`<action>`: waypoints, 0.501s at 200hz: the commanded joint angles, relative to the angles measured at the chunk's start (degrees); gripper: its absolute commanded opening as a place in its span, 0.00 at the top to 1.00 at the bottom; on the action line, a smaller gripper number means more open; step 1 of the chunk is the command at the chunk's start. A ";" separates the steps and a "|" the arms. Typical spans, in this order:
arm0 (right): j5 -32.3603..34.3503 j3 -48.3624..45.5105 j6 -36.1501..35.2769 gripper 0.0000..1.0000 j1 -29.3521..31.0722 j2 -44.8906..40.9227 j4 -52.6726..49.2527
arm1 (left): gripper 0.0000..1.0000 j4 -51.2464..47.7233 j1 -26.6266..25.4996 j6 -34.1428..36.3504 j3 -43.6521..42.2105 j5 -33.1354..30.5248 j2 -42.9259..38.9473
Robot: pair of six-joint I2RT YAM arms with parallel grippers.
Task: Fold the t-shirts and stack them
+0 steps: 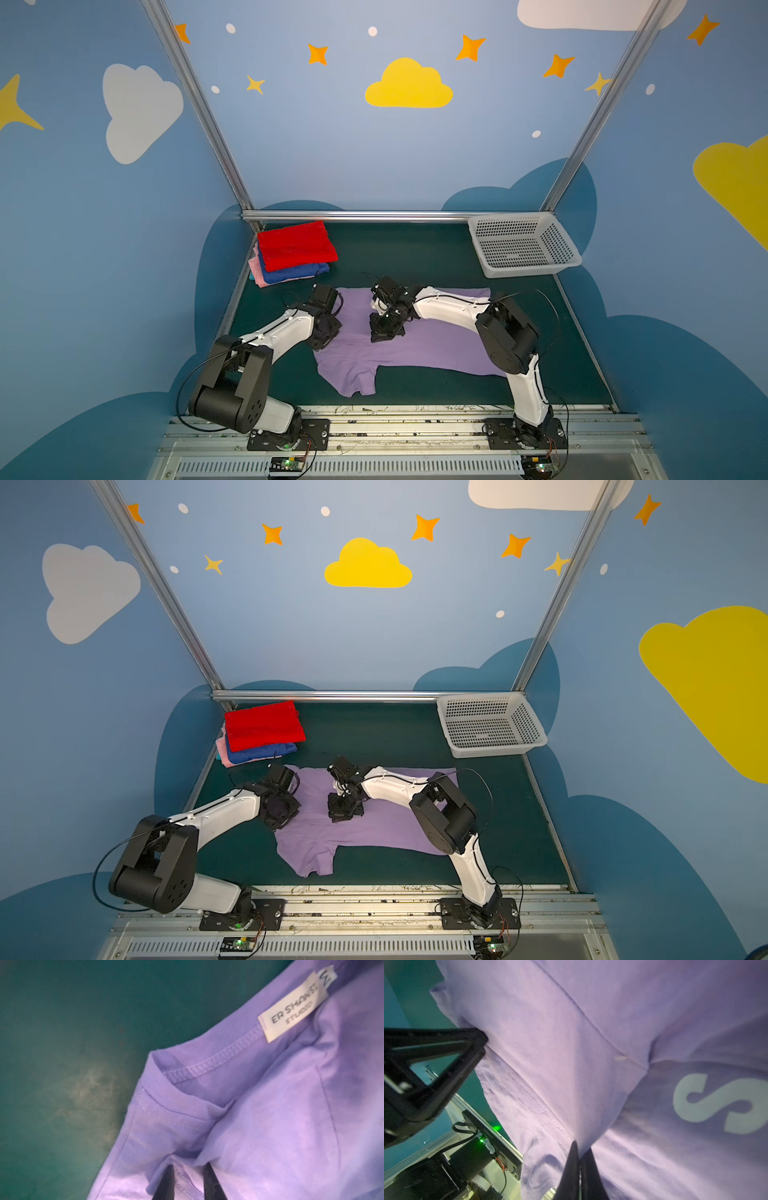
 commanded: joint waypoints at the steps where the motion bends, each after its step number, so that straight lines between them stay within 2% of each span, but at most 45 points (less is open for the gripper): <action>1: -0.49 -3.98 -0.39 1.00 0.45 -2.07 -2.57 | 0.75 -2.35 0.26 0.68 -1.57 -0.03 -1.18; 21: 0.88 -6.61 -0.47 0.97 0.44 -3.06 -2.21 | 0.75 -3.57 0.26 0.49 -1.83 0.04 -3.04; 27: 1.38 -7.26 -0.48 0.87 0.45 -3.44 -2.06 | 0.75 -3.96 0.26 0.42 -1.86 0.13 -3.53; 38: 2.18 -8.08 -0.35 0.59 0.44 -4.13 -1.95 | 0.74 -4.84 0.20 0.25 -1.76 0.61 -4.69; 48: 3.06 -8.92 -0.34 0.48 0.37 -5.23 -1.56 | 0.74 -6.01 0.26 -0.02 -1.57 0.92 -5.92; 62: 4.13 -10.54 -0.29 0.45 0.36 -7.69 -0.11 | 0.73 -8.58 0.31 -0.25 -0.54 0.52 -8.29; 77: 5.02 -12.39 -0.62 0.46 -0.18 -11.16 1.11 | 0.68 -11.60 0.84 -0.37 1.38 -1.03 -11.45; 91: 5.72 -14.06 -1.44 0.47 -1.39 -15.25 1.55 | 0.59 -13.13 2.01 -0.31 3.12 -3.69 -14.32; 100: 6.55 -15.34 -2.23 0.48 -2.71 -18.19 1.28 | 0.50 -12.39 2.89 0.31 3.85 -6.08 -15.60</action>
